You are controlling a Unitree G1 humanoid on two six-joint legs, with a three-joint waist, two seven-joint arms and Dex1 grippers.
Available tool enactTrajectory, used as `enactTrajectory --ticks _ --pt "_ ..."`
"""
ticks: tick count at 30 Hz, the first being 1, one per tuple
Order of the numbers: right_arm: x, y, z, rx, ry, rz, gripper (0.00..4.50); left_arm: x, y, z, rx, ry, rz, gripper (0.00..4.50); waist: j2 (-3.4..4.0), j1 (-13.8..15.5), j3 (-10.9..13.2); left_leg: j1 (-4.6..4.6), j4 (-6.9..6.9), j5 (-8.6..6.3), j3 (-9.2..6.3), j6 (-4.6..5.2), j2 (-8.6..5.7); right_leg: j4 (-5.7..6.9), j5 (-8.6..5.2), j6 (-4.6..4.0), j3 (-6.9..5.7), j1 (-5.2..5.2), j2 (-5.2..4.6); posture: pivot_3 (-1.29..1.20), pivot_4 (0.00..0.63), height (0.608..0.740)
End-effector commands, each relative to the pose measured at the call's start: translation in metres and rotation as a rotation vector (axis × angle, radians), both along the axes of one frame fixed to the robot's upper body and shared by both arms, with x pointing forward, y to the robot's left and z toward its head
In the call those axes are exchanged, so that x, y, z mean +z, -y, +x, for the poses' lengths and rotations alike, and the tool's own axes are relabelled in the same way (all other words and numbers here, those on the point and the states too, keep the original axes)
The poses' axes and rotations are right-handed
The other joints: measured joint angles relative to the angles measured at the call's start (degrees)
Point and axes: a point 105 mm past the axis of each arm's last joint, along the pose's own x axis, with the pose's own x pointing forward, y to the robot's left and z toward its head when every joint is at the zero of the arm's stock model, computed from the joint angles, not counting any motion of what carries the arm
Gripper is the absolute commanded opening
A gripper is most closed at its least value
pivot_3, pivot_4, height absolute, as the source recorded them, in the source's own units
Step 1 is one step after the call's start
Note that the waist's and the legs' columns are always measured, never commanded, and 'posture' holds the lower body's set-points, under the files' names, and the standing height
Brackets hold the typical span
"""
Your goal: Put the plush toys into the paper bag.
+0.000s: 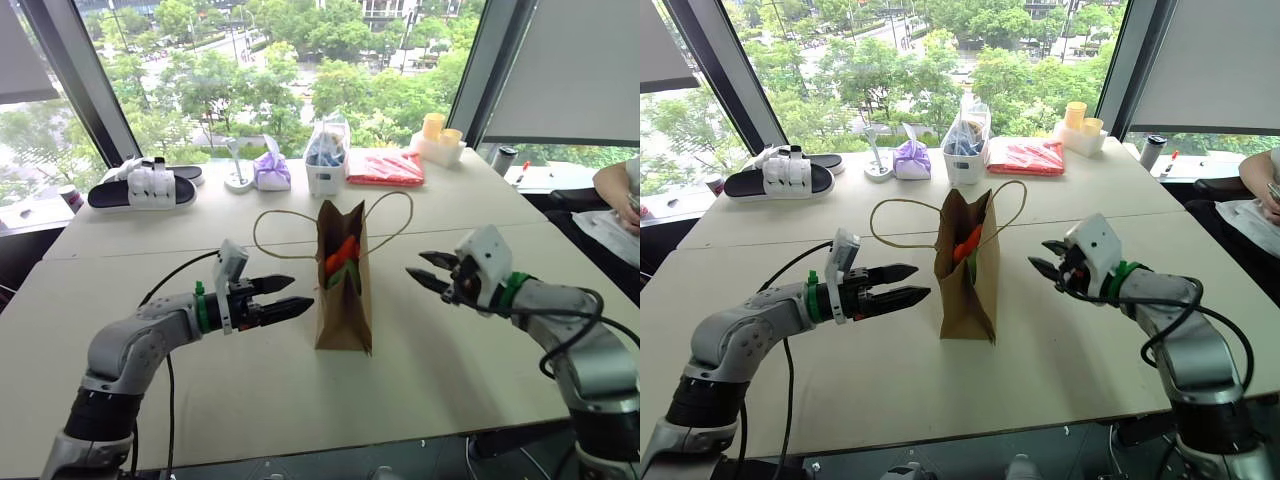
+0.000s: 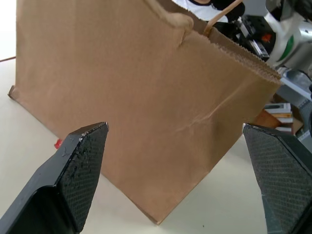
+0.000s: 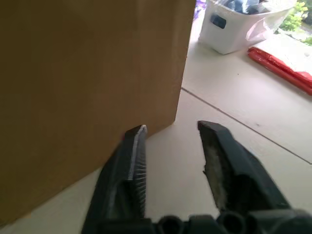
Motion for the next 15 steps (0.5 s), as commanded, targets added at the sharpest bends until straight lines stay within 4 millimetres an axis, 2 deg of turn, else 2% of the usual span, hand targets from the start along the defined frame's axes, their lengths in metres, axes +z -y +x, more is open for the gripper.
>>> enactTrajectory --ticks 1,7,15 --pt "0.004 -0.023 0.008 0.085 0.014 0.041 0.07 0.010 0.018 -0.006 -0.050 0.076 0.014 4.50 0.00 0.0 0.0 0.00 0.00 0.00 -0.01 0.00 0.00 0.00 0.00 0.00 -0.02 0.01 0.00 0.00 0.150 0.740" --pt "-0.006 -0.057 0.008 0.232 -0.056 0.050 0.07 0.011 0.033 -0.010 -0.101 0.086 0.016 4.50 -0.01 0.1 0.0 -0.02 -0.01 0.00 -0.02 0.00 -0.02 -0.02 0.00 0.01 -0.03 0.00 0.00 0.00 0.150 0.740" --pt "-0.016 -0.079 0.004 0.307 -0.094 0.036 0.07 0.014 0.048 -0.019 -0.162 0.100 0.022 4.50 0.00 0.0 0.0 -0.01 -0.01 0.00 -0.04 0.00 -0.02 -0.01 0.00 0.01 -0.05 0.00 0.01 0.00 0.150 0.740"
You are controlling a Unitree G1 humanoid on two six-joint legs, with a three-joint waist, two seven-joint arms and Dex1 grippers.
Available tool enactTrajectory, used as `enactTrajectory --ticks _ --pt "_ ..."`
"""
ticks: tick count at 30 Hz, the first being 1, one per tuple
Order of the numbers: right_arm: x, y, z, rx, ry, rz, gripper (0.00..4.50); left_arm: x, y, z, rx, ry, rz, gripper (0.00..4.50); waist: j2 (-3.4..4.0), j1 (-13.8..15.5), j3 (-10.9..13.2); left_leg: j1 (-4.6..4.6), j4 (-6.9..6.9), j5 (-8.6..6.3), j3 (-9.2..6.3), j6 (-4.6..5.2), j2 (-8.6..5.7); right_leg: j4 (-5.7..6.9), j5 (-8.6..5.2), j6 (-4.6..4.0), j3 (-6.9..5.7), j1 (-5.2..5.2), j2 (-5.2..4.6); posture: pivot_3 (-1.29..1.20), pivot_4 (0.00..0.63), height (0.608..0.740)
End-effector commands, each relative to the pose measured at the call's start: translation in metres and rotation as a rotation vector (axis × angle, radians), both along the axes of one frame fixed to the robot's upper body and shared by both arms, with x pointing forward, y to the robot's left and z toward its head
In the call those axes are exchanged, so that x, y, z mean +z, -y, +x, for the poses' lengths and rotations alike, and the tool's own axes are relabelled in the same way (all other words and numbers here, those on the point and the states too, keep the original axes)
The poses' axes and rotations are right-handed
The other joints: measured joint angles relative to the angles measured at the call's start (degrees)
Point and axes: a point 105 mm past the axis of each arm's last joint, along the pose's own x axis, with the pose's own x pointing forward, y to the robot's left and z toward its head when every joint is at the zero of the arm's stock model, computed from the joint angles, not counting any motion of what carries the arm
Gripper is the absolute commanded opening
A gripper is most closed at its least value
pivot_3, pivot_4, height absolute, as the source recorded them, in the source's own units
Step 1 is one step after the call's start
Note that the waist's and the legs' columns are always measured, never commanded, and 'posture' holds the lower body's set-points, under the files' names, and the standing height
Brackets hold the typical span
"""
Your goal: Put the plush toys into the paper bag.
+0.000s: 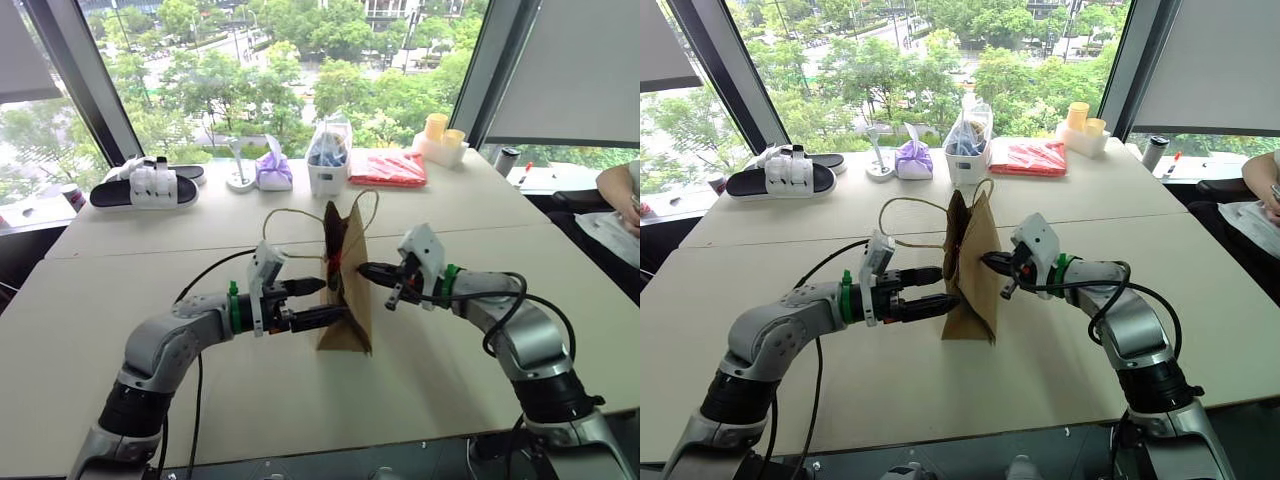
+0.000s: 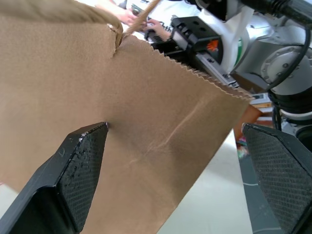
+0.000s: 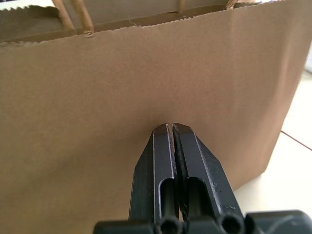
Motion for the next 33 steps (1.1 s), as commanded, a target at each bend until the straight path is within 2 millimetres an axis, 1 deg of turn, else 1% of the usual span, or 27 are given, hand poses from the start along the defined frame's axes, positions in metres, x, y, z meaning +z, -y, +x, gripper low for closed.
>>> enactTrajectory --ticks 1,4,8,12,18,23,27,33 --pt "0.006 -0.016 -0.006 0.063 0.026 0.004 0.07 0.014 0.013 -0.012 -0.063 0.069 0.004 4.50 0.00 0.0 0.0 0.00 0.00 0.00 0.00 0.00 0.00 0.01 0.00 0.00 0.00 -0.01 0.00 0.00 0.150 0.740" --pt "0.001 -0.021 -0.009 0.074 0.013 -0.006 0.07 0.013 0.019 -0.012 -0.044 0.077 0.018 4.50 0.00 0.0 0.0 0.00 0.00 0.00 0.00 0.00 0.00 0.01 0.00 0.00 0.01 -0.01 0.00 0.00 0.150 0.740" --pt "-0.001 -0.021 -0.011 0.071 0.009 -0.014 0.07 0.007 0.019 -0.002 0.058 0.110 0.079 4.50 0.00 0.0 0.0 0.00 0.01 0.00 0.00 0.00 0.00 0.01 0.00 0.00 0.00 0.00 0.00 0.00 0.150 0.740" --pt "-0.002 -0.020 -0.013 0.059 0.013 -0.022 0.07 0.006 0.012 0.006 0.169 0.129 0.109 4.50 0.00 0.0 0.0 0.00 0.01 0.00 0.00 0.00 0.00 0.01 0.00 0.00 0.01 0.00 0.00 0.00 0.150 0.740" --pt "0.005 -0.024 -0.016 0.040 0.017 0.009 0.07 0.007 0.001 0.011 0.312 0.163 0.158 4.50 0.00 0.0 0.0 0.00 0.01 0.00 -0.01 -0.01 0.00 0.01 0.00 0.00 0.01 0.00 0.00 0.00 0.150 0.740" --pt "0.005 -0.025 -0.018 0.030 0.013 0.010 0.07 0.008 -0.001 0.006 0.377 0.159 0.170 4.50 0.00 0.1 0.0 0.00 0.01 0.00 -0.02 0.00 0.00 0.02 0.00 0.00 0.01 0.00 0.00 0.00 0.150 0.740" --pt "0.004 -0.025 -0.019 0.026 0.007 0.006 0.07 0.006 -0.001 0.003 0.390 0.126 0.162 4.50 0.00 0.1 0.0 0.00 0.01 0.00 -0.02 -0.01 -0.01 0.01 0.00 0.00 0.00 0.01 0.00 0.00 0.150 0.740" --pt "0.003 -0.024 -0.017 0.018 0.008 -0.007 0.07 0.007 -0.001 0.006 0.473 0.066 0.149 4.50 0.00 0.1 0.0 0.00 0.02 0.00 -0.01 0.00 -0.01 0.01 0.00 0.01 0.00 0.01 0.00 0.00 0.150 0.740"
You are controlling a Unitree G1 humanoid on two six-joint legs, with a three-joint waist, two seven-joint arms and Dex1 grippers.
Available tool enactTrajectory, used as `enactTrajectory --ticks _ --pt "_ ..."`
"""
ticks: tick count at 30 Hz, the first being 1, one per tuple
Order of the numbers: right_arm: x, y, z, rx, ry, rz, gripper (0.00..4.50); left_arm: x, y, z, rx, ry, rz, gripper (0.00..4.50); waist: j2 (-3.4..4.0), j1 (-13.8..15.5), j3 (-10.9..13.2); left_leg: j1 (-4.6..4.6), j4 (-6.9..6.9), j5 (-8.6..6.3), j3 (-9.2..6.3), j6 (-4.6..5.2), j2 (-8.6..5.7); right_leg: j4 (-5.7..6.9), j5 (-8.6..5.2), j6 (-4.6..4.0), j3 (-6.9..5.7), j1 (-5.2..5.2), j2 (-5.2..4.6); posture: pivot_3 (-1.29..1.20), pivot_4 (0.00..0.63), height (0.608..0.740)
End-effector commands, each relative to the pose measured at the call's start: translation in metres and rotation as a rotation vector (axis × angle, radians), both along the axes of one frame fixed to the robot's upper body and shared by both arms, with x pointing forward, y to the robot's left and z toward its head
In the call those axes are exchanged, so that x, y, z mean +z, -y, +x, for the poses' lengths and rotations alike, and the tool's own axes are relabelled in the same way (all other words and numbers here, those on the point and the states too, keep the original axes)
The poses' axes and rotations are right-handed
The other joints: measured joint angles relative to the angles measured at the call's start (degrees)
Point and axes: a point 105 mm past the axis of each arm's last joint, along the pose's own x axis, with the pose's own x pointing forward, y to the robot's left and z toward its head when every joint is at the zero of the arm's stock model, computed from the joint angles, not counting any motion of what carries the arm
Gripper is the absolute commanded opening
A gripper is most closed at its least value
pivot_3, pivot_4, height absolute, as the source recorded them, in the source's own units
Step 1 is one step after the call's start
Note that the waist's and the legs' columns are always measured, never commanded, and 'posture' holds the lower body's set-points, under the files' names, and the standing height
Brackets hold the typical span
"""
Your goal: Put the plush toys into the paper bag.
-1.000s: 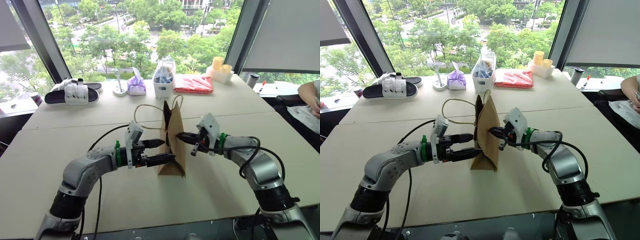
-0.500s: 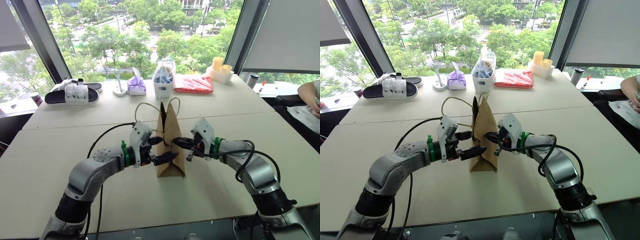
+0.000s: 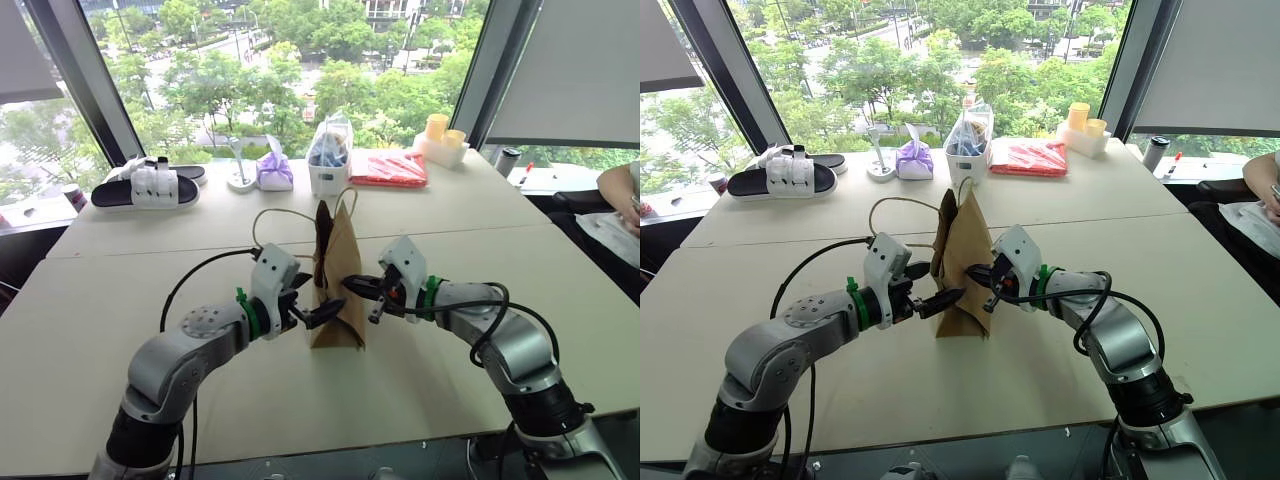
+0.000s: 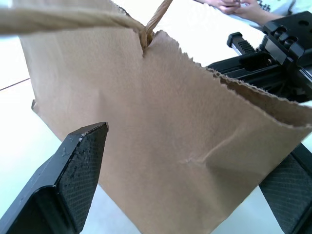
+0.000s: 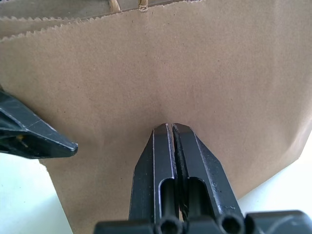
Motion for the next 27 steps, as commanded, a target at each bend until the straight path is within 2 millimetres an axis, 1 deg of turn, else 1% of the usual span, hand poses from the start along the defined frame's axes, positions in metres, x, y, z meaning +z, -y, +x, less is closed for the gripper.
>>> enactTrajectory --ticks 1,3,6,7,10,11,14,16,18,22,24,26,27 --pt "0.011 -0.003 -0.003 0.013 0.050 0.001 0.01 0.010 -0.004 -0.001 0.057 0.011 -0.021 4.25 0.00 0.0 0.0 0.00 0.00 0.00 0.00 0.00 0.00 0.00 0.00 0.00 0.00 0.00 0.00 0.00 0.150 0.740" --pt "0.011 -0.002 -0.003 0.011 0.049 0.000 0.00 0.009 -0.007 0.000 0.083 0.004 -0.009 3.67 0.00 0.0 0.0 0.00 0.00 0.00 0.00 0.00 0.00 0.00 0.00 0.00 0.00 0.00 0.00 0.00 0.150 0.740" --pt "0.011 -0.002 -0.003 0.008 0.048 -0.003 0.00 0.010 -0.013 0.001 0.129 -0.002 0.006 2.23 0.00 0.0 0.0 0.00 0.00 0.00 0.00 0.00 0.00 0.00 0.00 0.00 0.00 0.00 0.00 0.00 0.150 0.740" --pt "0.010 -0.001 -0.003 0.008 0.047 -0.004 0.00 0.010 -0.015 0.002 0.141 -0.003 0.008 1.65 0.00 0.0 0.0 0.00 0.00 0.00 0.00 0.00 0.00 0.00 0.00 0.00 0.00 0.00 0.00 0.00 0.150 0.740" --pt "0.010 0.000 -0.003 0.005 0.047 -0.010 0.00 0.008 -0.029 0.004 0.195 -0.004 0.032 0.37 0.00 0.0 0.0 0.00 0.00 0.00 0.00 0.00 0.00 0.00 0.00 0.00 0.00 0.00 0.00 0.00 0.150 0.740" --pt "0.009 0.000 -0.003 0.004 0.047 -0.010 0.00 0.007 -0.033 0.005 0.207 -0.006 0.035 0.06 0.00 0.0 0.0 0.00 0.00 0.00 0.00 0.00 0.00 0.00 0.00 0.00 0.00 0.00 0.01 0.00 0.150 0.740" --pt "0.010 0.002 -0.003 -0.001 0.046 -0.012 0.00 0.008 -0.036 0.005 0.211 0.007 0.047 0.06 0.00 0.0 0.0 0.00 0.00 0.00 0.01 0.00 0.00 0.00 0.00 0.00 0.00 0.00 0.01 0.00 0.150 0.740" --pt "0.012 0.007 -0.002 -0.016 0.048 -0.009 0.00 0.010 -0.034 0.004 0.175 0.022 0.043 0.06 0.00 0.0 0.0 0.00 -0.01 0.00 0.01 0.00 0.00 0.00 0.00 0.00 0.00 0.00 0.01 0.00 0.150 0.740" --pt "0.020 0.022 -0.001 -0.064 0.062 0.000 0.00 0.016 -0.034 0.006 0.070 0.077 0.052 0.06 0.00 0.1 0.0 0.00 0.00 0.00 0.00 -0.01 0.00 -0.01 0.00 0.00 -0.01 0.00 0.01 0.00 0.150 0.740" --pt "0.043 0.056 -0.004 -0.174 0.103 0.025 0.00 0.028 -0.040 0.021 -0.204 0.223 0.100 0.06 0.00 0.6 0.0 -0.05 0.00 0.00 0.16 -0.01 -0.04 -0.07 -0.01 -0.02 -0.06 0.00 0.01 0.00 0.150 0.740" --pt "0.048 0.067 -0.006 -0.208 0.114 0.016 0.00 0.032 -0.041 0.028 -0.288 0.247 0.111 0.06 0.00 0.9 0.0 -0.05 0.00 0.00 0.21 0.00 -0.03 -0.13 -0.01 -0.02 -0.06 0.04 0.01 0.00 0.150 0.740" --pt "0.055 0.081 -0.011 -0.250 0.127 0.006 0.00 0.041 -0.038 0.034 -0.424 0.269 0.100 0.06 0.00 1.2 0.0 -0.03 -0.02 -0.03 0.20 0.04 -0.01 -0.27 0.00 -0.01 -0.10 0.13 0.01 0.00 0.150 0.740" --pt "0.058 0.089 -0.013 -0.274 0.129 0.016 0.00 0.043 -0.036 0.032 -0.526 0.283 0.105 0.06 0.00 1.3 0.0 -0.04 -0.02 -0.04 0.19 0.07 -0.01 -0.34 0.00 -0.01 -0.13 0.14 0.01 0.00 0.150 0.740"
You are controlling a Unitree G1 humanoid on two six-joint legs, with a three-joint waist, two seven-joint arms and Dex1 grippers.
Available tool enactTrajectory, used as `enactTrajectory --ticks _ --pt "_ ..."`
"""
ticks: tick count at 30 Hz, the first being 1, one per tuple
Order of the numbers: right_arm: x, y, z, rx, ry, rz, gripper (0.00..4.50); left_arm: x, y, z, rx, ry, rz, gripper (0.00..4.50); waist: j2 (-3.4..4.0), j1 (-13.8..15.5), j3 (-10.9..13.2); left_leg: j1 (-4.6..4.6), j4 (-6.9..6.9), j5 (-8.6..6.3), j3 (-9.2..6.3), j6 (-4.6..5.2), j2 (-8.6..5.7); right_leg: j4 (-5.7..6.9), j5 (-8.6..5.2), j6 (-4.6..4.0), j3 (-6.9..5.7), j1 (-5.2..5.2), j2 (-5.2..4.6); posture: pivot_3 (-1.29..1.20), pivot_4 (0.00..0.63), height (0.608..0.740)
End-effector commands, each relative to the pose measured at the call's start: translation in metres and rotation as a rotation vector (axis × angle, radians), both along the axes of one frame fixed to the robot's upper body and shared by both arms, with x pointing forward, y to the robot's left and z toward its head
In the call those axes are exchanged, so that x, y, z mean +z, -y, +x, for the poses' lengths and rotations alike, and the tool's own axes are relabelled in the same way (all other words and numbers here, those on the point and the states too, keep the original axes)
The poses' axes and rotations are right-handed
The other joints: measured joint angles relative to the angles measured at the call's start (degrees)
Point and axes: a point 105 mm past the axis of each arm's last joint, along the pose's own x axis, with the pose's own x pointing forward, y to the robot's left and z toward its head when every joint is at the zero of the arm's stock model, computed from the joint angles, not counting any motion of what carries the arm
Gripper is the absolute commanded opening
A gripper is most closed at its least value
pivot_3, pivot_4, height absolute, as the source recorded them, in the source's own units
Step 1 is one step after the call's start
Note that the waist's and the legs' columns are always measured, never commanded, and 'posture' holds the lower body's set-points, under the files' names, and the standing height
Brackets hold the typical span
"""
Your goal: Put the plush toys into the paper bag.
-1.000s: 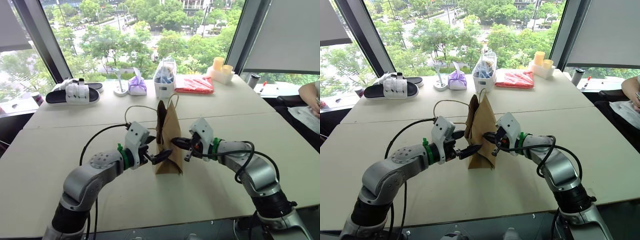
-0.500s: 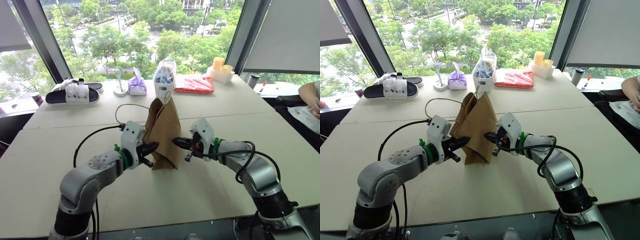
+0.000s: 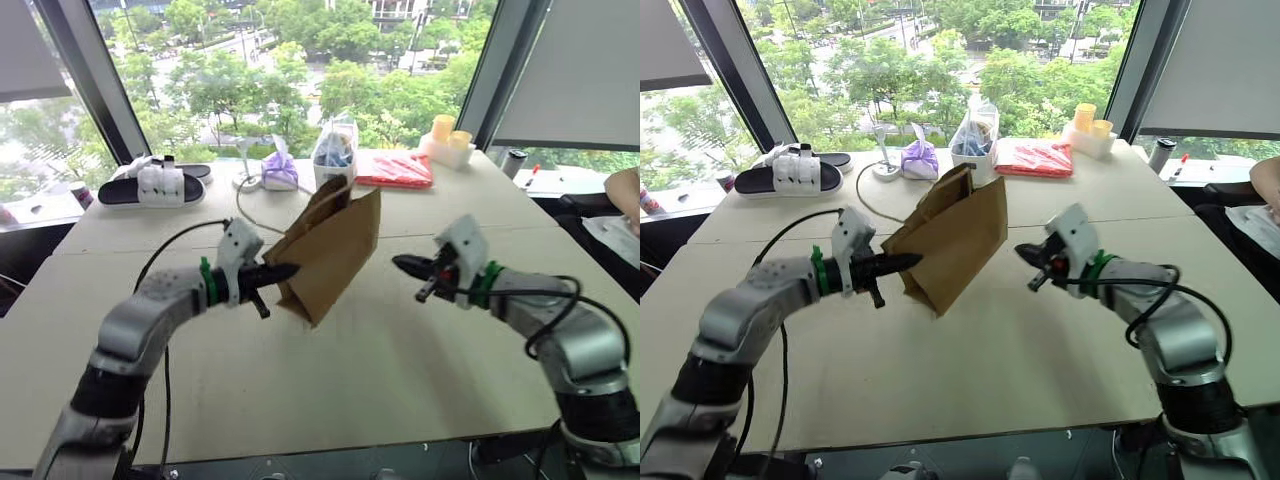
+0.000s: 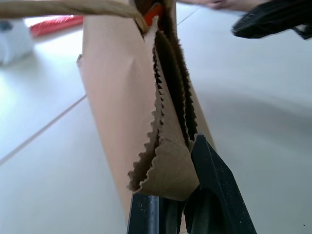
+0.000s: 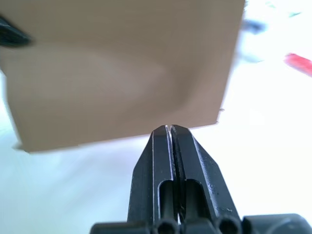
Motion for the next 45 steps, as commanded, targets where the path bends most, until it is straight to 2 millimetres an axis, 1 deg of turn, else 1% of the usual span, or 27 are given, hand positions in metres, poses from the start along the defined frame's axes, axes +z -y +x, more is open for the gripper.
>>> enactTrajectory --ticks 1,3,5,10,14,17,20,21,23,25,26,30,31,33,37,40,42,45 --pt "0.019 0.022 -0.011 -0.064 0.056 0.014 0.00 0.013 0.005 0.001 -0.270 0.067 0.037 0.06 0.00 0.3 0.0 -0.01 0.00 0.00 -0.01 0.01 0.00 -0.05 0.00 0.01 -0.03 0.02 0.00 0.00 0.150 0.740" --pt "0.018 0.035 -0.015 -0.109 0.057 0.003 0.00 0.012 0.006 0.007 -0.363 0.051 0.072 0.06 0.00 0.2 0.0 -0.07 0.01 -0.02 -0.02 0.05 -0.01 -0.24 0.01 0.01 -0.10 0.06 -0.01 0.00 0.150 0.740" --pt "0.017 0.042 -0.020 -0.128 0.050 -0.009 0.00 0.007 0.005 0.009 -0.439 0.003 0.115 0.06 0.00 0.0 0.0 -0.09 0.01 -0.09 0.02 0.17 -0.02 -0.33 0.02 0.03 -0.09 0.10 -0.03 0.00 0.150 0.740" --pt "0.018 0.053 -0.037 -0.160 0.029 -0.003 0.00 -0.004 0.011 0.020 -0.502 -0.090 0.186 0.06 -0.01 -0.5 0.0 -0.08 0.00 -0.18 0.08 0.33 0.01 -0.33 0.01 0.05 -0.10 0.09 -0.03 0.00 0.150 0.740" --pt "0.015 0.055 -0.050 -0.154 -0.001 -0.011 0.00 -0.013 0.015 0.025 -0.509 -0.116 0.253 0.06 -0.01 -0.4 0.0 -0.09 0.04 -0.19 0.07 0.34 0.01 -0.31 0.01 0.06 -0.09 0.09 -0.03 0.00 0.150 0.740" --pt "0.014 0.051 -0.062 -0.124 -0.036 -0.004 0.00 -0.023 0.018 0.028 -0.512 -0.106 0.315 0.06 -0.02 -0.1 0.0 -0.09 0.08 -0.19 0.06 0.34 0.01 -0.29 0.01 0.06 -0.10 0.10 -0.03 0.00 0.150 0.740" --pt "0.011 0.050 -0.067 -0.117 -0.055 -0.014 0.00 -0.028 0.017 0.032 -0.507 -0.081 0.365 0.06 -0.03 0.0 0.0 -0.09 0.13 -0.19 0.06 0.35 0.01 -0.29 0.01 0.06 -0.10 0.12 -0.03 0.00 0.150 0.740" --pt "0.010 0.051 -0.067 -0.121 -0.056 -0.016 0.00 -0.027 0.018 0.033 -0.502 -0.080 0.358 0.30 -0.03 0.0 0.0 -0.09 0.15 -0.19 0.07 0.35 0.01 -0.29 0.01 0.07 -0.10 0.13 -0.03 0.00 0.150 0.740" --pt "0.010 0.051 -0.067 -0.127 -0.053 -0.016 0.00 -0.027 0.018 0.034 -0.498 -0.072 0.362 0.96 -0.03 0.0 0.0 -0.08 0.17 -0.20 0.08 0.35 0.01 -0.29 0.02 0.07 -0.09 0.15 -0.03 0.00 0.150 0.740" --pt "0.011 0.051 -0.065 -0.128 -0.051 -0.015 0.00 -0.027 0.018 0.034 -0.502 -0.064 0.372 1.89 -0.04 0.0 0.0 -0.08 0.17 -0.19 0.07 0.36 0.01 -0.26 0.02 0.08 -0.10 0.15 -0.03 0.00 0.150 0.740" --pt "0.011 0.050 -0.064 -0.125 -0.050 -0.018 0.00 -0.025 0.017 0.034 -0.502 -0.058 0.368 2.45 -0.04 0.0 0.0 -0.08 0.17 -0.19 0.06 0.36 0.02 -0.26 0.02 0.08 -0.10 0.15 -0.03 0.00 0.150 0.740" --pt "0.011 0.049 -0.061 -0.117 -0.048 -0.023 0.00 -0.016 0.011 0.033 -0.491 -0.026 0.360 4.38 -0.04 0.0 0.0 -0.08 0.17 -0.20 0.06 0.36 0.02 -0.26 0.02 0.10 -0.10 0.15 -0.03 0.00 0.150 0.740" --pt "0.011 0.049 -0.060 -0.114 -0.047 -0.023 0.00 -0.014 0.008 0.033 -0.489 -0.015 0.366 4.45 -0.04 -0.1 0.0 -0.08 0.17 -0.20 0.05 0.36 0.02 -0.26 0.03 0.10 -0.10 0.15 -0.03 0.00 0.150 0.740" --pt "0.012 0.049 -0.058 -0.109 -0.041 -0.020 0.00 -0.003 0.000 0.030 -0.477 -0.007 0.345 4.45 -0.04 -0.3 0.0 -0.08 0.16 -0.20 0.05 0.36 0.02 -0.25 0.03 0.10 -0.10 0.14 -0.03 0.00 0.150 0.740" --pt "0.013 0.046 -0.056 -0.087 -0.039 -0.018 0.00 0.015 -0.024 0.020 -0.428 -0.025 0.274 4.45 -0.02 -0.7 0.0 -0.07 0.14 -0.20 -0.05 0.36 0.05 -0.23 0.02 0.11 -0.08 0.11 -0.02 0.00 0.150 0.740" --pt "0.014 0.046 -0.055 -0.080 -0.034 -0.021 0.00 0.020 -0.037 0.013 -0.386 -0.046 0.240 4.45 -0.01 -1.1 0.0 -0.07 0.12 -0.20 -0.15 0.36 0.07 -0.19 0.01 0.12 -0.09 0.10 -0.02 0.00 0.150 0.740" --pt "0.015 0.044 -0.055 -0.056 -0.041 -0.019 0.00 0.025 -0.054 0.001 -0.302 -0.078 0.178 4.45 -0.02 -1.3 0.0 -0.07 0.13 -0.20 -0.15 0.35 0.07 -0.21 0.01 0.12 -0.07 0.10 -0.02 0.00 0.150 0.740" --pt "0.015 0.037 -0.056 -0.003 -0.066 -0.014 0.00 0.026 -0.065 -0.014 -0.222 -0.099 0.155 4.45 -0.01 -1.7 0.0 -0.05 0.10 -0.20 -0.15 0.36 0.17 -0.18 0.01 0.12 -0.04 0.06 -0.01 0.00 0.150 0.740"
